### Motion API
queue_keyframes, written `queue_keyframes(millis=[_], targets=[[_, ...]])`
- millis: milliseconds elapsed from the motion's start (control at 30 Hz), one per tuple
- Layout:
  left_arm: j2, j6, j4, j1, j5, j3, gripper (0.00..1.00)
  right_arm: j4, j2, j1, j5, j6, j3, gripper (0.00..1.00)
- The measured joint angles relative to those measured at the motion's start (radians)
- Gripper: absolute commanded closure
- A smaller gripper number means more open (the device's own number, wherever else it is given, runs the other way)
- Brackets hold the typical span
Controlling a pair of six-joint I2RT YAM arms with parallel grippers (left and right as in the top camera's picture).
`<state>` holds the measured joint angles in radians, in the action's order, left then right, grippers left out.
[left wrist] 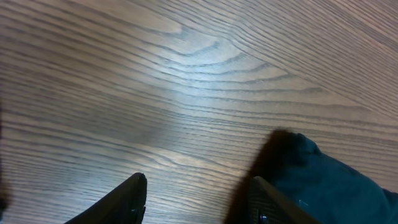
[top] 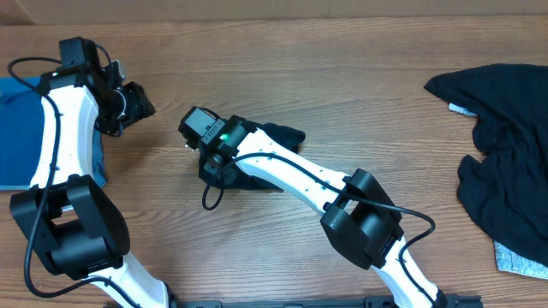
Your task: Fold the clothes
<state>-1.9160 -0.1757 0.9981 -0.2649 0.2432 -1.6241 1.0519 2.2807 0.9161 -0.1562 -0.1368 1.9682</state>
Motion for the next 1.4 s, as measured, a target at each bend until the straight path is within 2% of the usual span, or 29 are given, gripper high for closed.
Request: queue_keyframes(millis=[433, 500, 600, 667, 800, 900, 1067, 1133, 1200, 1233, 1300, 1400], targets=[[0.000, 0.000, 0.000, -0.019, 0.000, 0.000, 0.43, -0.076, 0.000, 0.006, 0.014, 0.030, -0.082, 0.53], [0.000, 0.000, 0.001, -0.019, 0.000, 0.000, 0.43, -0.093, 0.000, 0.011, 0.017, 0.032, -0.104, 0.62], [0.000, 0.000, 0.001, -0.019, 0.000, 0.000, 0.43, -0.101, 0.000, 0.015, 0.013, 0.040, -0.113, 0.86], [0.000, 0.000, 0.002, -0.019, 0.000, 0.000, 0.42, -0.092, 0.000, 0.015, -0.002, 0.054, -0.112, 0.90], [0.000, 0.000, 0.006, -0.019, 0.000, 0.000, 0.43, 0.018, -0.002, 0.017, -0.008, 0.073, -0.111, 0.89], [0.000, 0.000, 0.003, -0.019, 0.000, 0.000, 0.43, 0.111, -0.039, 0.045, 0.045, 0.038, -0.112, 0.76], [0.000, 0.000, 0.009, -0.019, 0.000, 0.000, 0.43, 0.146, -0.085, 0.115, 0.174, -0.027, -0.111, 0.72], [0.000, 0.000, 0.011, -0.019, 0.000, 0.000, 0.43, 0.156, -0.085, 0.137, 0.199, -0.047, -0.111, 0.66], [0.000, 0.000, 0.012, -0.019, 0.000, 0.000, 0.43, 0.164, -0.085, 0.149, 0.209, -0.059, -0.111, 0.66], [0.000, 0.000, 0.013, -0.019, 0.000, 0.000, 0.43, 0.171, -0.085, 0.151, 0.204, -0.060, -0.111, 0.70], [0.000, 0.000, 0.020, -0.019, 0.000, 0.000, 0.42, 0.170, -0.085, 0.150, 0.185, -0.057, -0.111, 0.71], [0.000, 0.000, 0.023, -0.019, 0.001, 0.000, 0.43, 0.142, -0.085, 0.137, 0.068, 0.026, -0.111, 0.73]])
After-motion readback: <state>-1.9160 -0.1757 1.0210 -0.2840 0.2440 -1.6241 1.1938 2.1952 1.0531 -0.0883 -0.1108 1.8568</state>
